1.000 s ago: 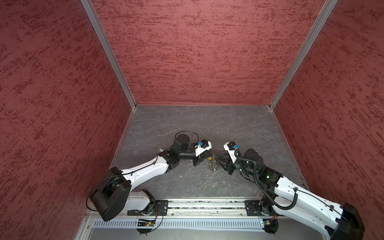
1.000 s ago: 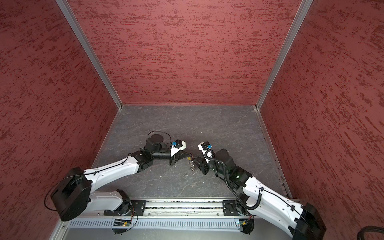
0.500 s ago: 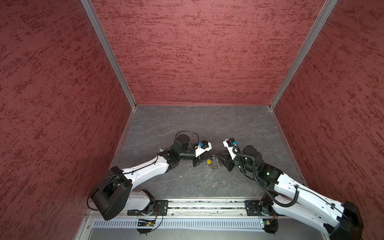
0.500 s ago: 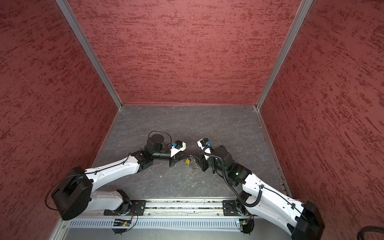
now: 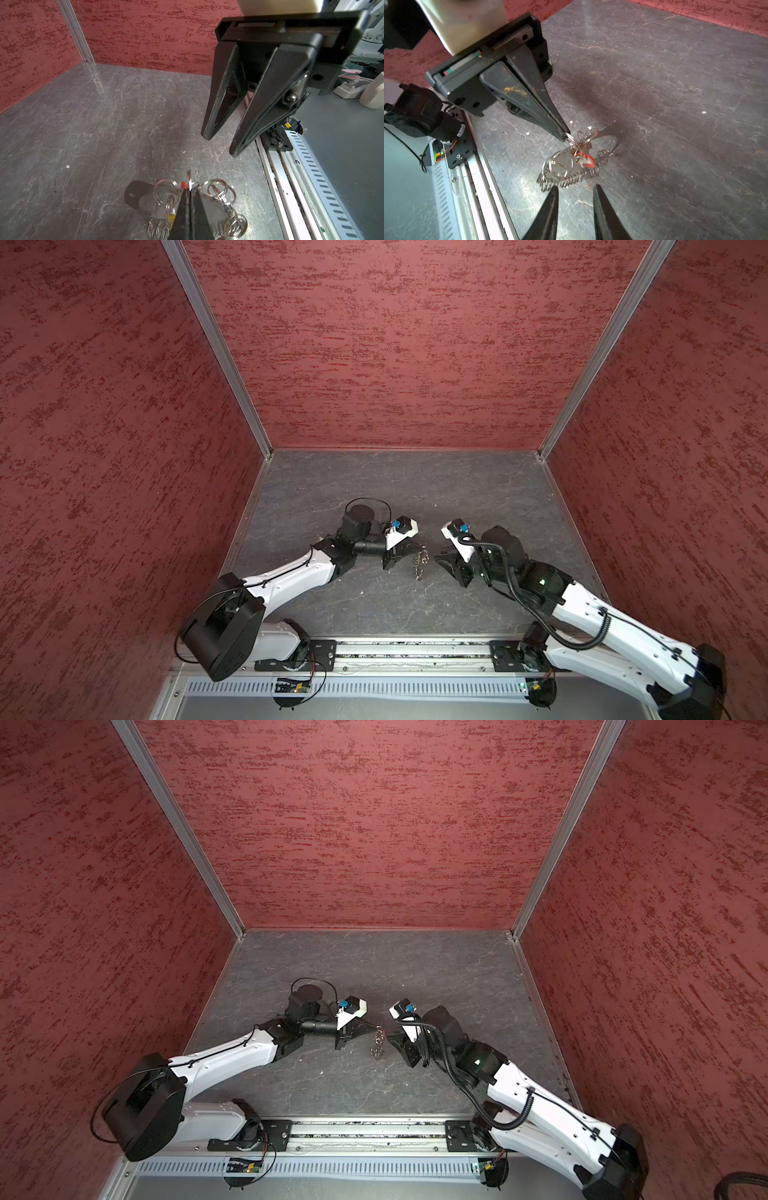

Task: Put the keys on the keyring

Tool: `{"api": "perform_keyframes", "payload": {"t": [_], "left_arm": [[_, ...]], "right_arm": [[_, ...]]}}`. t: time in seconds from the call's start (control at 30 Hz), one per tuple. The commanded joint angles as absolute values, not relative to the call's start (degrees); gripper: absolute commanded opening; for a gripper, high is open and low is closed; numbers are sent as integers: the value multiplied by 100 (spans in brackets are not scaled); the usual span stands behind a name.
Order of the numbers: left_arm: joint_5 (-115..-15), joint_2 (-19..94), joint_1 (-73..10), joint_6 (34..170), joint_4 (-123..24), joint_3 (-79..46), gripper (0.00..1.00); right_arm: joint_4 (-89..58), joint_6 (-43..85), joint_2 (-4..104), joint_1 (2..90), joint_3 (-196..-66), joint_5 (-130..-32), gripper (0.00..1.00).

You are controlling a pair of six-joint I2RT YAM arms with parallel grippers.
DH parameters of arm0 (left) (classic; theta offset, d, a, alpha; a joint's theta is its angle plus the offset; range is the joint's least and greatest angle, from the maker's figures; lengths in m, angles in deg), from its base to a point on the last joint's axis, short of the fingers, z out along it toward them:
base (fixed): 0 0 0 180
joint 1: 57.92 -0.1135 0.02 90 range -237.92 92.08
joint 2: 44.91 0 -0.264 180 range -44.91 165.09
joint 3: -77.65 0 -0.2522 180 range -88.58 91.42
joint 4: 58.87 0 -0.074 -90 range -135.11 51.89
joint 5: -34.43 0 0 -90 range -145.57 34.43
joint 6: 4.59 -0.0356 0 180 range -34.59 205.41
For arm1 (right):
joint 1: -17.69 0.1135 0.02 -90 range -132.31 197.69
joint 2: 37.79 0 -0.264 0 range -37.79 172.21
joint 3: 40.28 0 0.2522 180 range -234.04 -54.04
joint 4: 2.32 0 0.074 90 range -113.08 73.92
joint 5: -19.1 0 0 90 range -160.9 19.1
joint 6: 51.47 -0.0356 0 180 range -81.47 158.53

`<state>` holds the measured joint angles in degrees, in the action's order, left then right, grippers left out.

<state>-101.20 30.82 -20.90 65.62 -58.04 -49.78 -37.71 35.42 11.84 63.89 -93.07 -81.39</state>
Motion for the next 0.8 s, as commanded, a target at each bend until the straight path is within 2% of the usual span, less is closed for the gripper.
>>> {"api": "perform_keyframes", "payload": {"t": [0.0, 0.37, 0.77], "left_arm": [[-10422, 3032, -2127, 6598, -5992, -5037, 0], [-10709, 3187, -2153, 6613, -5908, -4956, 0], [-10866, 3286, -2201, 6669, -5953, -4958, 0]], "right_arm": [[-4101, 3977, 1204, 6435, -9488, -8307, 31], [-3516, 4095, 1422, 6607, -9486, -8624, 32], [-3636, 4342, 1555, 6682, -9535, -8409, 29]]}}
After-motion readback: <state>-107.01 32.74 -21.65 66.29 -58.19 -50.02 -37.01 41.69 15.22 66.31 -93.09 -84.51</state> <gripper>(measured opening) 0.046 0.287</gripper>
